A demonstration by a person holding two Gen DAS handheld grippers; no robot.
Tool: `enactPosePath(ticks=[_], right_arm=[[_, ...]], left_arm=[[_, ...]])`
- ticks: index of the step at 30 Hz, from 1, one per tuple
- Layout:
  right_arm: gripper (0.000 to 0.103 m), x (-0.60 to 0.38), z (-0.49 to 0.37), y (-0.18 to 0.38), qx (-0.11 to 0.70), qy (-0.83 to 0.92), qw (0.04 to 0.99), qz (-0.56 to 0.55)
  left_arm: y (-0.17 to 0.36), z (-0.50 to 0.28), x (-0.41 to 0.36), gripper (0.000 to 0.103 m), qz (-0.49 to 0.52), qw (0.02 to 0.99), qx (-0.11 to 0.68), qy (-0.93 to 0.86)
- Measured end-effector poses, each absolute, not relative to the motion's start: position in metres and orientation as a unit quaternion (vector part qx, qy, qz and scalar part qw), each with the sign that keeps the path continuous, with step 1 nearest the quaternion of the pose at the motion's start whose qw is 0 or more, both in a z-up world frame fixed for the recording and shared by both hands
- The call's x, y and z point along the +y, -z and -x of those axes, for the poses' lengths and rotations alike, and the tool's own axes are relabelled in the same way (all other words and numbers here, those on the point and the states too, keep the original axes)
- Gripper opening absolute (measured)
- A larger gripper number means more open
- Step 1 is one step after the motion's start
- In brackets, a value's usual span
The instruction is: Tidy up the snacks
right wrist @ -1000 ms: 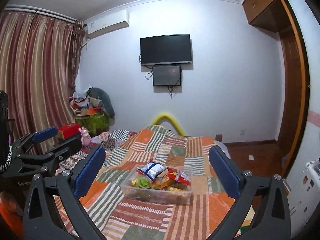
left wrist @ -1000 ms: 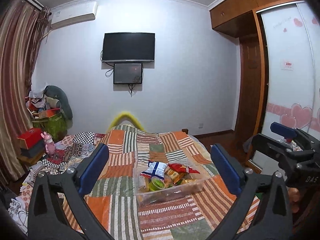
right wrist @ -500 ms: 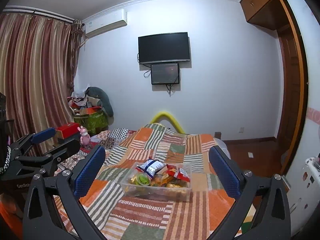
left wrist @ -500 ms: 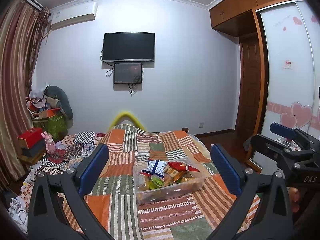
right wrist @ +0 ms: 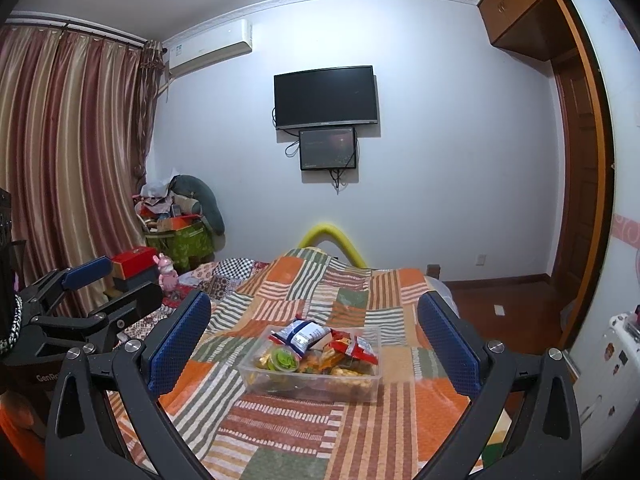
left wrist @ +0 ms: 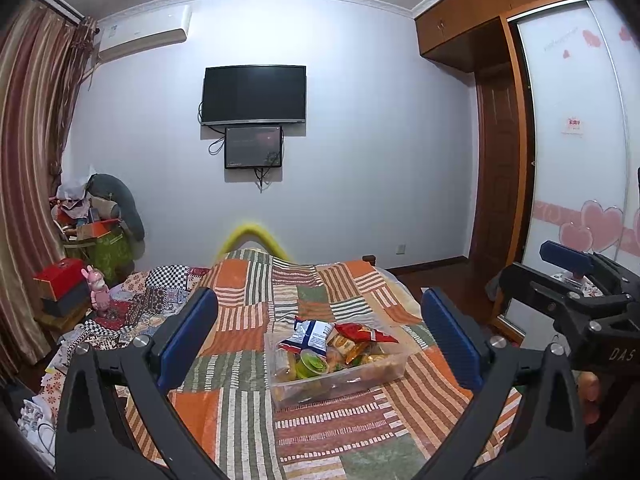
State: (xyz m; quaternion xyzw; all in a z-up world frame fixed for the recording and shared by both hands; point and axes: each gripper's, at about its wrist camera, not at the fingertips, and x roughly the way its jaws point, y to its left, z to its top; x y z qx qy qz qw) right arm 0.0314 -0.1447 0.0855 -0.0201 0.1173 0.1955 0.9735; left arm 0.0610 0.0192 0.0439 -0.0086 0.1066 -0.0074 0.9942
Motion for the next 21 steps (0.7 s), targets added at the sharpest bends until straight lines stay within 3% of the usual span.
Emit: enactPosePath(ticks=[21], right_arm=[[0.103, -0.1428, -0.0312, -0.0862, 0.118, -0.195, 0.973, 0.026]], left_arm=[[-0.0427, -0.0623, 0.0153, 0.103, 0.011, 0.994, 0.109, 0.013]])
